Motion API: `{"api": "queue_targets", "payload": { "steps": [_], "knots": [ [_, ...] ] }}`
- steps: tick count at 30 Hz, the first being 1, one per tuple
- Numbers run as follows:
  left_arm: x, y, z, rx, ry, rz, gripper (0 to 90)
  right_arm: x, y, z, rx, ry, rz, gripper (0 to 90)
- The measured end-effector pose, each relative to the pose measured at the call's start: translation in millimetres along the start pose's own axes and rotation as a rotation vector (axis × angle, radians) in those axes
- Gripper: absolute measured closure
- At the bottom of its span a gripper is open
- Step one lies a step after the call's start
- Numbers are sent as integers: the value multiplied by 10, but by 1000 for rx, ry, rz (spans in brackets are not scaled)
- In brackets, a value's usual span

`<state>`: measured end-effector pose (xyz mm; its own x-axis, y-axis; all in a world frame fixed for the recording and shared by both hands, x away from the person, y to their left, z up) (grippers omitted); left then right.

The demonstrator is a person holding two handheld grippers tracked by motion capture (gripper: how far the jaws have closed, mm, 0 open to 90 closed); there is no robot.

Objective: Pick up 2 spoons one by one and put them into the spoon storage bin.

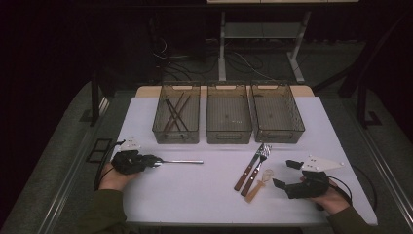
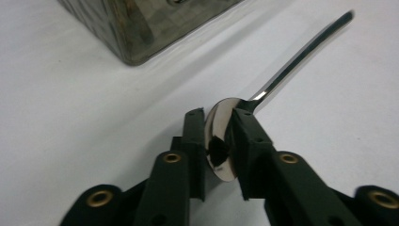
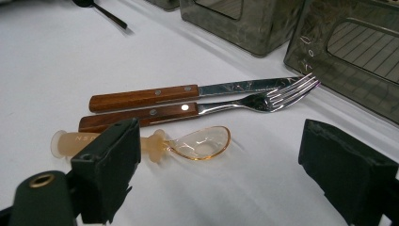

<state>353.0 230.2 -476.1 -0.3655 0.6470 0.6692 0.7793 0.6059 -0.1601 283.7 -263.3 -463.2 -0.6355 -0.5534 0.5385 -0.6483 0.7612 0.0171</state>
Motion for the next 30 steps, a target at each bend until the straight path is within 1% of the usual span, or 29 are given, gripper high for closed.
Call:
{"api": "queue_targets", "payload": {
  "steps": [1,3,6,12,16,18,19,21,25,28,30],
  "knots": [
    [10,0,2,-5,6,2,791,1,0,0,0,1,0,135],
    [17,-4,3,-8,2,9,804,0,-4,0,1,0,2,135],
    [28,-13,3,-7,-8,29,835,0,-3,0,1,0,2,135],
    [30,-44,-4,-20,2,51,870,3,1,0,0,1,0,135],
    [18,-62,-20,-30,1,46,876,5,1,-2,2,0,0,135],
    [19,-66,-24,-46,8,45,877,4,1,-2,2,0,0,135],
    [8,-79,-34,-43,-3,48,877,4,2,-1,2,0,0,136],
    [4,-94,-46,-44,-7,52,878,5,4,-2,4,-1,-1,135],
    [11,-128,-91,-42,-43,63,878,7,5,-2,7,-1,-1,136],
    [27,-150,-132,-48,-58,67,878,5,6,-3,8,-1,-2,136],
    [34,-180,-173,-46,-80,75,878,4,6,-2,9,0,-2,136]
  ]
}}
Point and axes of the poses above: each handheld gripper's, and its own axes: x roughly backward along the jaws, z roughly out of its underside, y roughly to its left, the point moved 5 cm from there along -x, roughly forward along the jaws, and after that the axes turned 7 degrees about z, right-handed, at the moved point
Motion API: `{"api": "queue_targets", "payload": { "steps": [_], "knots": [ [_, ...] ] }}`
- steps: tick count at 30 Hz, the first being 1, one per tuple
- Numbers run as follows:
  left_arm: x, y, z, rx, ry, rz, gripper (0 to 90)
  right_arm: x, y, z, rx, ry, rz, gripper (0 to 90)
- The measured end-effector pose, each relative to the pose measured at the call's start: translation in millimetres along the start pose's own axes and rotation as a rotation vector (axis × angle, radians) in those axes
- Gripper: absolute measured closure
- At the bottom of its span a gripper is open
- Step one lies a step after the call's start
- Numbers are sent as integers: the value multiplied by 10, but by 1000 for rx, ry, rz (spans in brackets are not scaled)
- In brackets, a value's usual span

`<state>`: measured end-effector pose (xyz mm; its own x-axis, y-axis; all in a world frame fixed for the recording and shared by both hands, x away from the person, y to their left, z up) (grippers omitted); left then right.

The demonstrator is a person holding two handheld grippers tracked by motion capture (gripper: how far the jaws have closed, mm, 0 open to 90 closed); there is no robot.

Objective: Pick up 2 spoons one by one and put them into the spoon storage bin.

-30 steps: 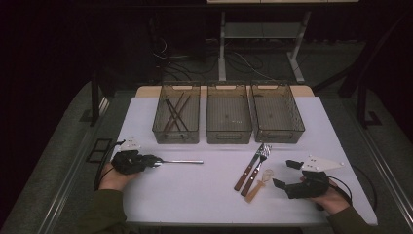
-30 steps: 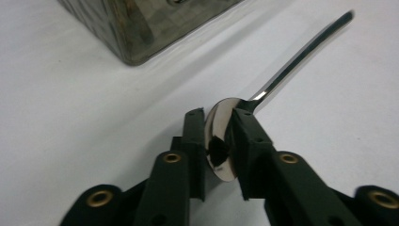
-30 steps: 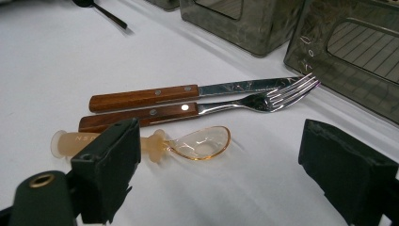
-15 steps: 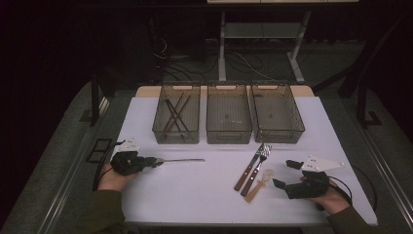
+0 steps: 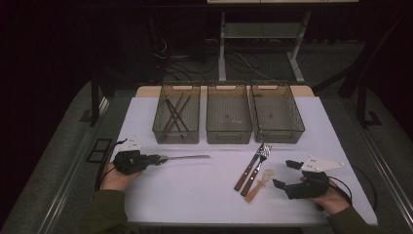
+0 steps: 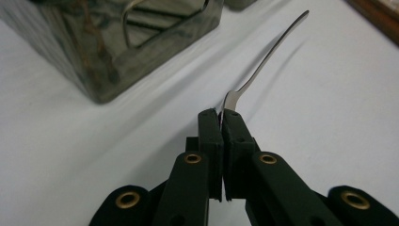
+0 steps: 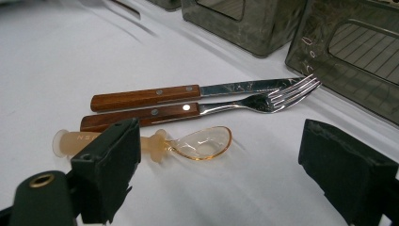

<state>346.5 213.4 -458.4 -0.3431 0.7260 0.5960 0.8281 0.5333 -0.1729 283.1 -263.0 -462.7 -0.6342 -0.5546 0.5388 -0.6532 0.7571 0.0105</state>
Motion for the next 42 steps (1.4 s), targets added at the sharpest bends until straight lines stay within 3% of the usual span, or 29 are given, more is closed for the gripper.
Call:
{"api": "queue_targets", "payload": {
  "steps": [6,18,25,35,42],
  "knots": [
    [-39,-118,-122,-22,-17,-3,878,-5,1,1,-1,0,0,136],
    [-167,-291,-308,-23,-50,-8,878,-10,3,4,-3,4,1,136],
    [-203,-341,-419,-18,-86,-17,878,-13,-3,5,-1,3,3,136],
    [-273,-350,-563,-12,-102,-41,878,-14,-8,10,-5,7,5,135],
    [-362,-346,-711,-18,-119,-36,878,-18,-11,13,-9,10,6,135]
  ]
}}
Point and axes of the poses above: each handheld gripper's, and its own axes: x roughly backward along the jaws, z roughly out of its underside, y roughly to its left, the point moved 5 cm from there along -x, roughly forward along the jaws, and after that the axes turned 7 degrees about z, right-handed, at the moved point
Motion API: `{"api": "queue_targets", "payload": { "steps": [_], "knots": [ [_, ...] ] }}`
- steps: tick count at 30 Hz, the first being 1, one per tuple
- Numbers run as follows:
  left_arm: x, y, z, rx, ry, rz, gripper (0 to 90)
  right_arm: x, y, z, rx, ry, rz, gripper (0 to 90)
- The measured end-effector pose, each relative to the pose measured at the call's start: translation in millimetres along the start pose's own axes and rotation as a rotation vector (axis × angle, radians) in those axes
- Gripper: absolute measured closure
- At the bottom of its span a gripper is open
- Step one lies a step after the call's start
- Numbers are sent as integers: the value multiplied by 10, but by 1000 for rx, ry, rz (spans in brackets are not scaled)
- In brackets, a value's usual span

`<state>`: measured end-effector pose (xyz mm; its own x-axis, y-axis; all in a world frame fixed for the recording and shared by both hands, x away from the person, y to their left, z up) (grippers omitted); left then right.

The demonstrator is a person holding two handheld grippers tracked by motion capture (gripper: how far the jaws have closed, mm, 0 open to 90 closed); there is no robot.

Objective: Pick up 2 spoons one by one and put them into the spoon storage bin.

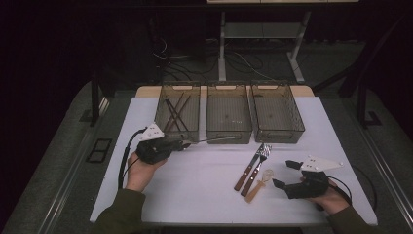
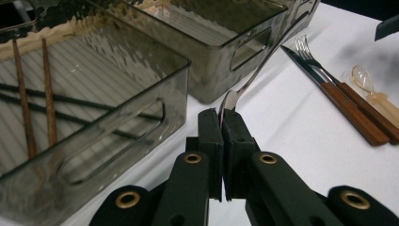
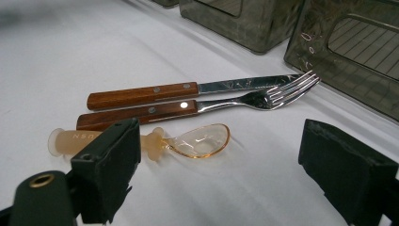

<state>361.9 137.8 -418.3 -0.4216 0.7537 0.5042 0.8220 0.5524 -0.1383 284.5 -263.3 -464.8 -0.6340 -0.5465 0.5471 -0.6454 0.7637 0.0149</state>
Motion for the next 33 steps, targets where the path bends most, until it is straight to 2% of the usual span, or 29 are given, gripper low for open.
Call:
{"api": "queue_targets", "payload": {
  "steps": [5,10,15,25,29,33],
  "knots": [
    [-65,-17,-114,-8,-13,4,878,2,-5,3,2,-2,1,136],
    [-127,-25,-278,-8,-53,4,878,6,-12,4,4,-4,3,135],
    [-204,-2,-406,5,-78,-4,878,14,-14,8,-1,-4,7,136],
    [-477,106,-667,46,-105,-68,878,22,-18,7,-4,-8,5,135],
    [-609,165,-763,59,-94,-126,878,26,-13,8,-4,-10,2,135],
    [-747,192,-828,67,-80,-154,878,28,-13,6,-2,-12,1,136]
  ]
}}
Point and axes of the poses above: each handheld gripper's, and its own axes: x roughly backward along the jaws, z roughly out of its underside, y roughly to its left, the point moved 5 cm from there along -x, roughly forward along the jaws, and after that the axes turned 7 degrees about z, right-handed, at the moved point
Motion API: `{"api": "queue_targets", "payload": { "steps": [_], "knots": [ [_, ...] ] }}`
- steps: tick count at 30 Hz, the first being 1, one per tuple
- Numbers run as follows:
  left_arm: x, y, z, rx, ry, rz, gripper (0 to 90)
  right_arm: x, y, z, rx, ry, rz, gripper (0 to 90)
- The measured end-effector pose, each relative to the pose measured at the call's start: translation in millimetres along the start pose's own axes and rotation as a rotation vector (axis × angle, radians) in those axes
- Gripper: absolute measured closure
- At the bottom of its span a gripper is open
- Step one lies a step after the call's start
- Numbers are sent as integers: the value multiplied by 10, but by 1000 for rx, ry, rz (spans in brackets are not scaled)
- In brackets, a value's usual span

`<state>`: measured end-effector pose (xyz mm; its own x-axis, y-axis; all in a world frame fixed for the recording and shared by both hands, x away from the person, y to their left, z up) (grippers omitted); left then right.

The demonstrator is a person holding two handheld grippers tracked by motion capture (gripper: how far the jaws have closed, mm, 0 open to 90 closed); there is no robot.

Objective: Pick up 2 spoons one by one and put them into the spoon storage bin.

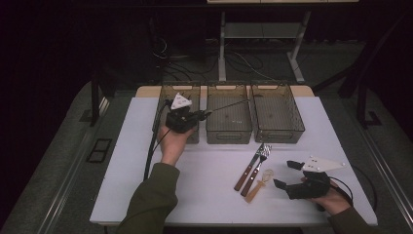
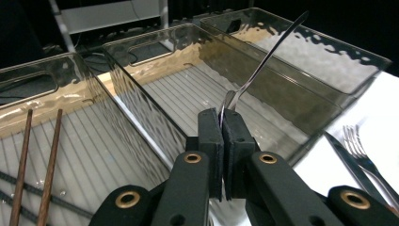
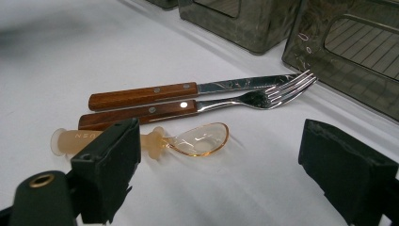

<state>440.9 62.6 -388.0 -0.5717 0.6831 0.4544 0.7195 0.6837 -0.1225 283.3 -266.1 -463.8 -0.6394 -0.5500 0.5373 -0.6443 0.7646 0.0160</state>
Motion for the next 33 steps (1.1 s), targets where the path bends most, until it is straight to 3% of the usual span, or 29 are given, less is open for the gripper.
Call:
{"api": "queue_targets", "payload": {
  "steps": [11,21,24,33],
  "knots": [
    [-347,41,0,41,41,-39,877,8,5,0,-2,1,-5,135],
    [-476,44,70,51,98,-69,866,11,5,0,-1,-3,-7,136],
    [-489,34,73,48,101,-67,743,10,5,0,-1,-2,-8,135],
    [-466,22,69,45,94,-15,584,8,7,1,-2,1,-5,135]
  ]
}}
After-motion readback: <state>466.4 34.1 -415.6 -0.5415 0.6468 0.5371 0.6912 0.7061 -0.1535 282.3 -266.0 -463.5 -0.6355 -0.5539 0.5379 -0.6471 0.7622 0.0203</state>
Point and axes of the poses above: each handheld gripper's, and its own axes: x roughly backward along the jaws, z roughly out of its underside, y roughly to its left, the point moved 5 cm from there along -x, roughly forward along the jaws, and after that the axes turned 7 degrees about z, right-handed, at the moved point
